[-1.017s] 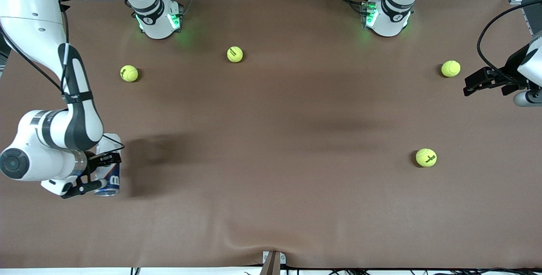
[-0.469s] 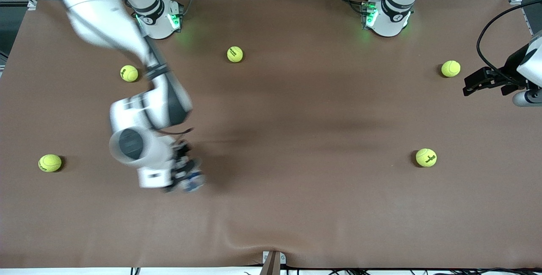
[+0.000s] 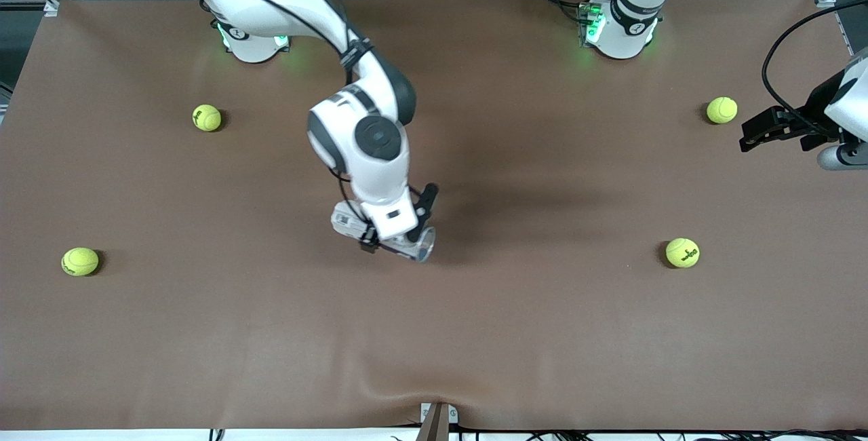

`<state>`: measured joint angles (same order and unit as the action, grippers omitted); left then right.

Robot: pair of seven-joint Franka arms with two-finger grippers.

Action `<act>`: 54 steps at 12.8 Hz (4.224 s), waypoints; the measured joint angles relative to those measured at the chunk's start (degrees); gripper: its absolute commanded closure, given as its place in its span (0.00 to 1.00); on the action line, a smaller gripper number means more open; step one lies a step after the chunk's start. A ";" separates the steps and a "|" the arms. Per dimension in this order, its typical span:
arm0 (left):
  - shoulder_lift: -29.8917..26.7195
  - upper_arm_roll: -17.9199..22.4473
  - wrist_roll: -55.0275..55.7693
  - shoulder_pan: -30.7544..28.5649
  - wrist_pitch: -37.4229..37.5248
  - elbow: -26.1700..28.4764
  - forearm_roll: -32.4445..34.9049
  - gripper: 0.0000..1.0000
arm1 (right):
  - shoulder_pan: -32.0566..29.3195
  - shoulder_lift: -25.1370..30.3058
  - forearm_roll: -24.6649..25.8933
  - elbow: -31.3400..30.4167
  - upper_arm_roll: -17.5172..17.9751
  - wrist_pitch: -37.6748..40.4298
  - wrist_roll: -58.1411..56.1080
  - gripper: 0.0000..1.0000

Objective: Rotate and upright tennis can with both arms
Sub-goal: 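Lift and carry the can with the right gripper toward table center, then lower the can onto the table and open the right gripper, then withdraw the right gripper while the left gripper reaches the can's end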

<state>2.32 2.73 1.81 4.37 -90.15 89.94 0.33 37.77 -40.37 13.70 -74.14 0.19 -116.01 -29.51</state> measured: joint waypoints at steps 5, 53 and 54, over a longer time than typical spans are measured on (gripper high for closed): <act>0.56 -0.26 -0.21 0.25 0.27 0.23 0.00 0.00 | 3.09 -3.88 9.17 -0.72 -0.04 -5.95 -4.12 0.25; 42.35 -6.90 -41.19 8.60 -18.87 3.13 -80.97 0.00 | -39.47 37.29 -14.33 -3.54 -3.21 39.90 25.50 0.00; 43.29 -6.90 -42.69 9.64 -19.52 3.14 -84.54 0.00 | -40.50 37.29 -14.43 -3.60 -2.57 40.55 25.53 0.00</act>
<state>45.61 -4.17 -40.88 14.02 -109.67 93.08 -84.21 -2.73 -3.09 -0.73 -77.74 -2.38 -75.46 -3.98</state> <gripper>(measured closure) 0.000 0.000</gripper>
